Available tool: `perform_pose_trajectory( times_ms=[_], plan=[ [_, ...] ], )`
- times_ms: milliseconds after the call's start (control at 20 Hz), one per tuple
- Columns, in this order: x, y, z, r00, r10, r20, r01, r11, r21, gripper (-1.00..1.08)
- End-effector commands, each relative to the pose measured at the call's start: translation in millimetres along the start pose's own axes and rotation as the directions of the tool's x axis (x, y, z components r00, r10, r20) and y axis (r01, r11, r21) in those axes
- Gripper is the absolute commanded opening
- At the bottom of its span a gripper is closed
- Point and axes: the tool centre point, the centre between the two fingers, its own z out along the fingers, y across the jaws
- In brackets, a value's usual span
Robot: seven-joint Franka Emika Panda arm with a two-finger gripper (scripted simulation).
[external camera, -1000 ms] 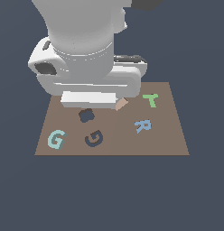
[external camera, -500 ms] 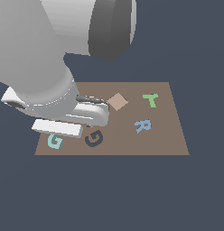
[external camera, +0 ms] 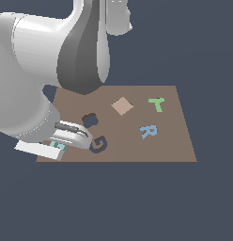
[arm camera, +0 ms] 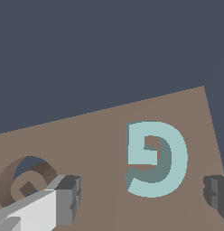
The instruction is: Insert a designated object into the corresponding slot on a board.
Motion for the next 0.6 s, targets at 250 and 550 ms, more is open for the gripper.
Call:
perform_pose_trajectory(
  times_ms=[250, 550],
  plan=[
    [11.1, 13.4, 10.1, 1.000, 0.025, 0.000, -0.025, 1.000, 0.001, 1.00],
    [11.7, 14.8, 11.6, 1.000, 0.028, 0.001, -0.028, 1.000, 0.001, 1.00]
  ],
)
